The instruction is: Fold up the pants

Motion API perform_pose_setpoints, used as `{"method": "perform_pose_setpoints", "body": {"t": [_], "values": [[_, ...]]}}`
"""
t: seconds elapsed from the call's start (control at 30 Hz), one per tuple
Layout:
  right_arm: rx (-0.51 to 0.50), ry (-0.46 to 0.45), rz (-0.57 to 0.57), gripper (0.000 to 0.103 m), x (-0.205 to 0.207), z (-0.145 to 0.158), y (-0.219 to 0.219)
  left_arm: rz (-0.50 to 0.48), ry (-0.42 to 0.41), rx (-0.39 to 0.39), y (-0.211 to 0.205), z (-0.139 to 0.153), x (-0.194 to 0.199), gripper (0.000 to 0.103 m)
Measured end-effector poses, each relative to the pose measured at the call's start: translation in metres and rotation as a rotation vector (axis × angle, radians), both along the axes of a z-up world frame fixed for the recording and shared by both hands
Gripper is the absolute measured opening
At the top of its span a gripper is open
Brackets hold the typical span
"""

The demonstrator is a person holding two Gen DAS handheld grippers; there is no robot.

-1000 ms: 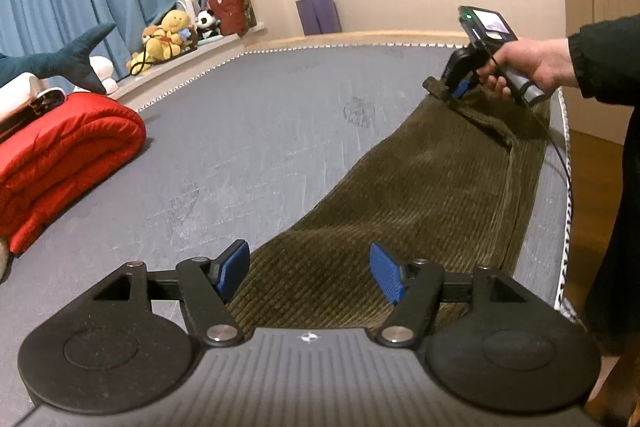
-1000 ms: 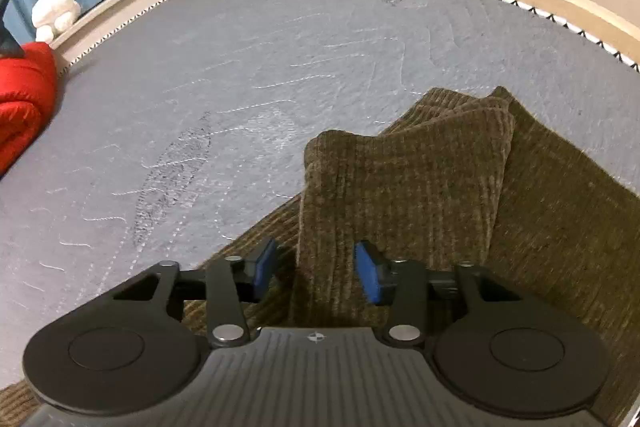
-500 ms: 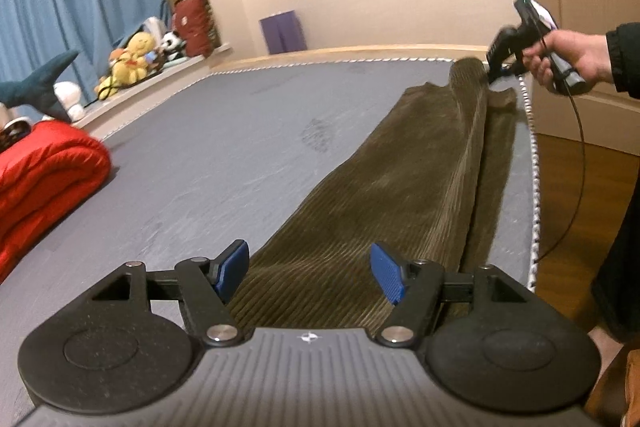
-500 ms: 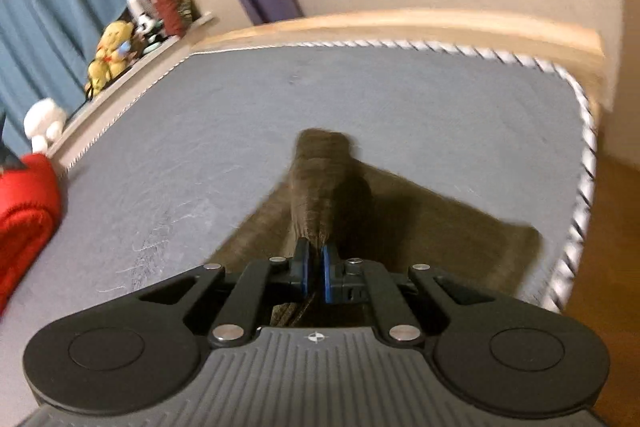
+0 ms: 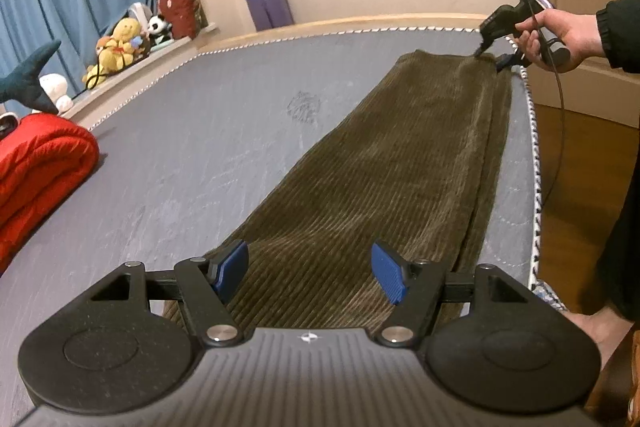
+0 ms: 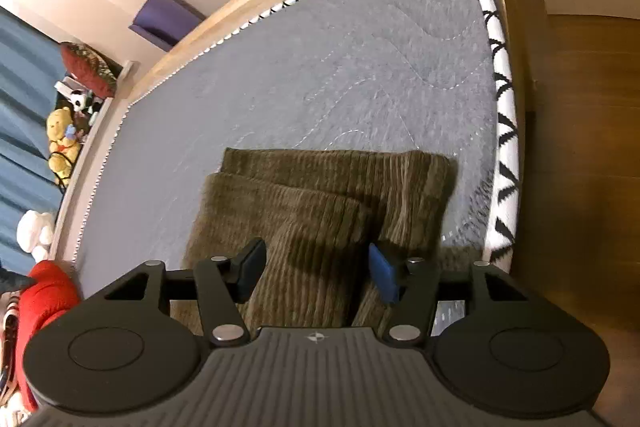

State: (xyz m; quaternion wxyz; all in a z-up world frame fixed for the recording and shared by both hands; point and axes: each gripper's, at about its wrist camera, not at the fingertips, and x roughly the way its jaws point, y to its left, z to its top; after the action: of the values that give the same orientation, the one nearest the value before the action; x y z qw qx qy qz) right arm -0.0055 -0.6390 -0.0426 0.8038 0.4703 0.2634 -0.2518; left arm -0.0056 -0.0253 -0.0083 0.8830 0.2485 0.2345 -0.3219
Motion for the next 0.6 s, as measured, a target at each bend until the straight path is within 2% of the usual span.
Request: {"method": "perform_pose_setpoints", "body": {"t": [0.1,0.13,0.4,0.5,0.6], "values": [[-0.019,0.022,-0.021,0.03,0.006,0.0,0.001,0.01,0.005,-0.002,0.001,-0.001,0.004,0.073],[-0.033,0.025,-0.017,0.015,0.009,0.003,0.002,0.01,0.005,-0.003,0.001,-0.001,0.005,0.073],[-0.137,-0.04,-0.095,0.012,-0.018,0.03,0.007,0.009,0.004,-0.01,0.001,0.0,0.009,0.073],[-0.132,0.017,-0.196,0.011,-0.031,0.025,-0.005,0.013,0.002,-0.011,0.005,0.0,0.008,0.073],[-0.08,0.044,-0.222,0.012,-0.037,0.012,-0.015,0.015,0.003,-0.01,0.008,0.001,0.006,0.073]]}}
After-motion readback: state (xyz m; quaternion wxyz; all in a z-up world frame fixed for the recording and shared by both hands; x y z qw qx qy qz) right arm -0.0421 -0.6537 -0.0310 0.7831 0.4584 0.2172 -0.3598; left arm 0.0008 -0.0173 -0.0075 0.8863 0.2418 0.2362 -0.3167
